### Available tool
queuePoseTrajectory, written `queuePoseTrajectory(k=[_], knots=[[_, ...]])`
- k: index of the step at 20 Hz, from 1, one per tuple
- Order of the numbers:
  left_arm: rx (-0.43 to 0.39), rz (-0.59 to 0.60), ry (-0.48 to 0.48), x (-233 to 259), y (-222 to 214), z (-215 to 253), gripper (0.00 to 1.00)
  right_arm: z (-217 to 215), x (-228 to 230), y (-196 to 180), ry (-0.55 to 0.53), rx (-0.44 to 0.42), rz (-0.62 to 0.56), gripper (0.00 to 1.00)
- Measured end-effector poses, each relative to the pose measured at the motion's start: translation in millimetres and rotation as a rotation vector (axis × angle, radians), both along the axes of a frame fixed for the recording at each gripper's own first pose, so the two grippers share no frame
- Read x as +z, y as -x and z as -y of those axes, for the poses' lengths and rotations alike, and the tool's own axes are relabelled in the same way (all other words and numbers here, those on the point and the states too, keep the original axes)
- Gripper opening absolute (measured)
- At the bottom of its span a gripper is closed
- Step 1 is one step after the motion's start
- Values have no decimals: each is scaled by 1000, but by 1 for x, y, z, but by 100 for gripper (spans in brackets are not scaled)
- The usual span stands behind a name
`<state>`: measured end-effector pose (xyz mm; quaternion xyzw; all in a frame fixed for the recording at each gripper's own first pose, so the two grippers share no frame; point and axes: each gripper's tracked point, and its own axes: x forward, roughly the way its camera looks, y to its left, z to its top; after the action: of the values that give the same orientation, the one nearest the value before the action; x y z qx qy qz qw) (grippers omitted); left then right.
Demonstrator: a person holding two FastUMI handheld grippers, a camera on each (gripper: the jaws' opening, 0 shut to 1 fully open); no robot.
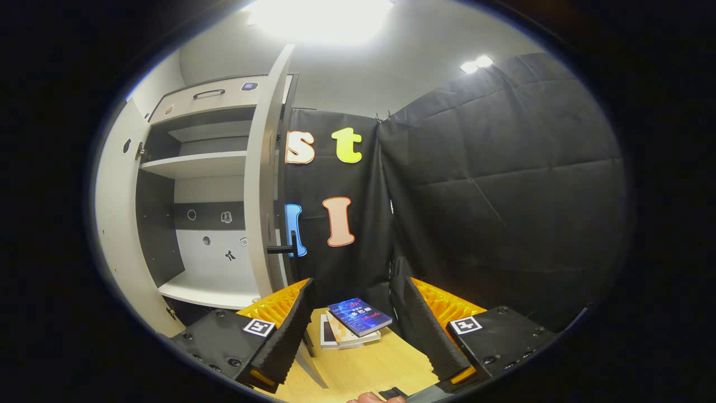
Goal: Open the right door of the double-door shoe cabinet with the right hand, and open the left door with the left hand.
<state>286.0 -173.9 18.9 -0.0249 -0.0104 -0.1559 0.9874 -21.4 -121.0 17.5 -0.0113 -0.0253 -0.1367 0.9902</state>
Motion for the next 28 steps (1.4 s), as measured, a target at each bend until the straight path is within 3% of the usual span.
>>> queuePoseTrajectory(k=[2, 5, 13, 26, 28], knots=[[49, -11, -11, -4, -1, -15, 0, -8, -2, 1, 5, 11, -3, 98], [-5, -47, 80, -3, 8, 2, 0, -18, -7, 0, 5, 30, -15, 98], [51, -20, -5, -5, 5, -11, 1, -47, -1, 3, 11, 97, -4, 98], [121, 23, 67, 17, 21, -6, 2, -89, 17, 24, -23, 191, -4, 98], [110, 40, 85, 21, 25, 2, 29, -97, 13, 24, -28, 212, -15, 98]])
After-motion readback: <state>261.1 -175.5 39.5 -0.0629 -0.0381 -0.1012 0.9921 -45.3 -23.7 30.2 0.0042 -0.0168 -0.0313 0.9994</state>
